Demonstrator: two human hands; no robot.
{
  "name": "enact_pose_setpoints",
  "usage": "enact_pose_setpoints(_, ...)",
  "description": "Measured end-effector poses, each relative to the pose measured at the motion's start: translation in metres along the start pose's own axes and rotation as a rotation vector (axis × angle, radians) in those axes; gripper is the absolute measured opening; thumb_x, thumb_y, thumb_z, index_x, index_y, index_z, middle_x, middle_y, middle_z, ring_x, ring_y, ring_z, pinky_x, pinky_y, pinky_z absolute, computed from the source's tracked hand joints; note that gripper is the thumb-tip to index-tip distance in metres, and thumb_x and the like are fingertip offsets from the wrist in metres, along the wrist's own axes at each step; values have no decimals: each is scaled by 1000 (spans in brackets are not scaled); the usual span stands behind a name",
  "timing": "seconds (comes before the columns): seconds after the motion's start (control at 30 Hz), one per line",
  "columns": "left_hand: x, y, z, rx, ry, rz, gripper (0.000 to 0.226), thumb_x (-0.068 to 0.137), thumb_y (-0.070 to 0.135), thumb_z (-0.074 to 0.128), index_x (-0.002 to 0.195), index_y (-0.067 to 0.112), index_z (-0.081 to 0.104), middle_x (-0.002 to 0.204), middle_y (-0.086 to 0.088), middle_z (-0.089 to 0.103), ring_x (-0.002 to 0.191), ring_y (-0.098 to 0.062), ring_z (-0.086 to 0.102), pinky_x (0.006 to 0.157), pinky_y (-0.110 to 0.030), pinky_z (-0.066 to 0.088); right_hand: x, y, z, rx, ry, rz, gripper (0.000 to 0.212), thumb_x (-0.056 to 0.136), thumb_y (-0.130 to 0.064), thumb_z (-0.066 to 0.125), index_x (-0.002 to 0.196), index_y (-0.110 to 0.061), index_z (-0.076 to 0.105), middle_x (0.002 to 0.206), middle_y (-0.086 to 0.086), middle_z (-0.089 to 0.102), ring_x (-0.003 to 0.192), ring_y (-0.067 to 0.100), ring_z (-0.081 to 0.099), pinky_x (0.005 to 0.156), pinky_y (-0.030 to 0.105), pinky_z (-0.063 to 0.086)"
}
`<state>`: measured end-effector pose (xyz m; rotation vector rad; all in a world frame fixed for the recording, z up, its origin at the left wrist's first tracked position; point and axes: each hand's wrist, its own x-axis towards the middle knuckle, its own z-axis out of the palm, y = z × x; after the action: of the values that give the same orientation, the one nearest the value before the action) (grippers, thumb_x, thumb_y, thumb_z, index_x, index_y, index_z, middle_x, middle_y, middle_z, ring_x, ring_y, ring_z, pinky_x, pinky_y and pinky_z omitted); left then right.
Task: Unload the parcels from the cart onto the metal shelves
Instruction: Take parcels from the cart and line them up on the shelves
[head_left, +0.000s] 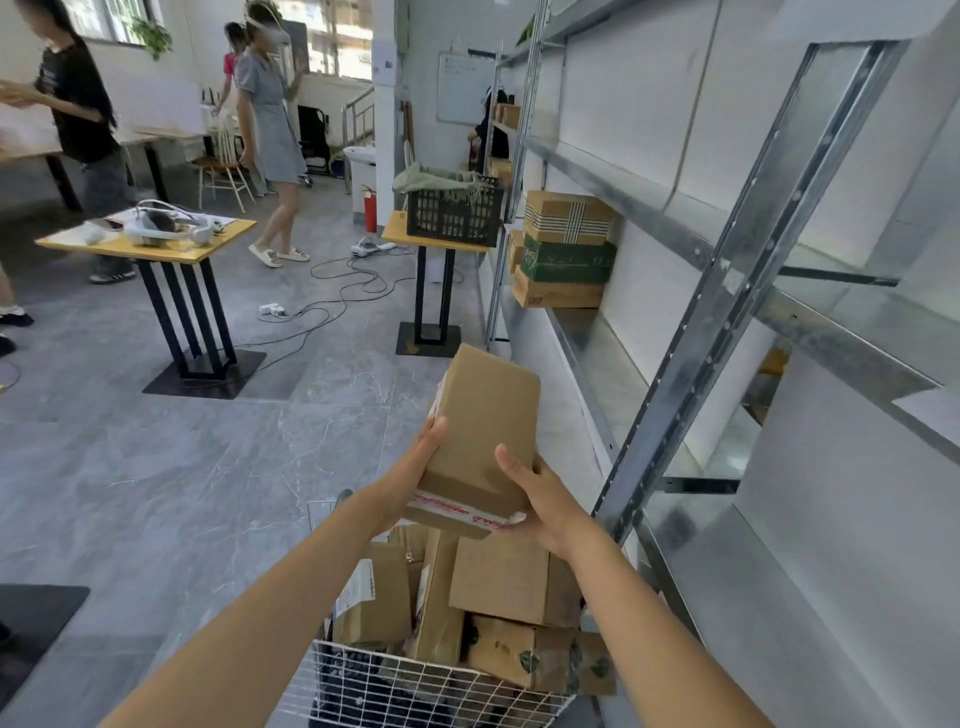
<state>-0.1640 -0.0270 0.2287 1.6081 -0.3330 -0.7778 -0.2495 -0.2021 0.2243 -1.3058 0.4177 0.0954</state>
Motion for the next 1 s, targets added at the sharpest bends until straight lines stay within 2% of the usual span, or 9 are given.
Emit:
enact_pose_setpoints(0.1,-10,10,13,134,7,47,69,86,70,-1,146,43,21,150,-4,36,134,-26,40,110,-46,33,-10,7,-6,159,25,-5,74,68,-37,83,131,-24,48,125,8,61,113,29,60,83,58,54)
enact_pose_setpoints(0.2,-19,18,26,316,-30,70,50,99,49,5,149,40,1,158,-2,9,144,-25,16,115,-41,17,-21,17,-18,300,62,3,68,69,-31,80,129,-19,51,127,13,60,114,34,59,84,59,53)
enact_pose_setpoints(0.33,-24,15,35,407,-47,145,55,99,47,33,148,41,9,156,0,16,141,-23,23,112,-36,23,-35,29,-34,403,35,7,89,60,-36,90,136,-17,48,129,16,61,117,36,59,86,56,53)
enact_pose_setpoints(0.43,-15,10,37,545,42,167,95,60,87,48,140,59,6,152,-1,21,137,-30,26,112,-53,26,-44,36,-42,527,10,-14,95,54,-31,93,136,-13,48,128,19,61,119,38,57,93,60,48)
enact_pose_setpoints(0.5,-6,11,43,541,47,180,116,43,94,51,140,59,-2,148,-5,22,136,-31,27,111,-53,29,-48,41,-45,606,26,-34,100,47,-27,96,134,-11,49,127,20,62,116,41,58,97,64,43)
enact_pose_setpoints(0.63,7,12,58,441,38,298,129,44,84,69,140,56,-13,143,-2,34,130,-22,41,106,-48,39,-65,46,-47,677,121,-80,98,42,-30,97,127,-11,52,122,23,64,111,44,61,97,67,40)
enact_pose_setpoints(0.8,16,11,64,452,-32,388,135,43,74,77,139,54,-16,142,1,33,131,-17,33,111,-46,31,-94,52,-56,304,386,-135,64,84,-43,62,142,-42,37,136,1,57,120,32,57,85,62,51)
enact_pose_setpoints(0.9,16,14,68,395,-171,383,134,55,52,86,145,43,-13,137,6,46,127,-15,45,109,-45,36,-109,54,-52,152,535,-184,49,91,-51,53,137,-58,35,139,-8,54,121,27,57,79,56,56)
enact_pose_setpoints(1.0,12,18,71,339,-333,397,135,57,43,87,146,38,-13,134,14,43,126,-9,42,111,-38,33,-128,51,-35,108,644,-194,42,94,-56,45,134,-61,35,132,-14,59,116,18,60,81,52,57)
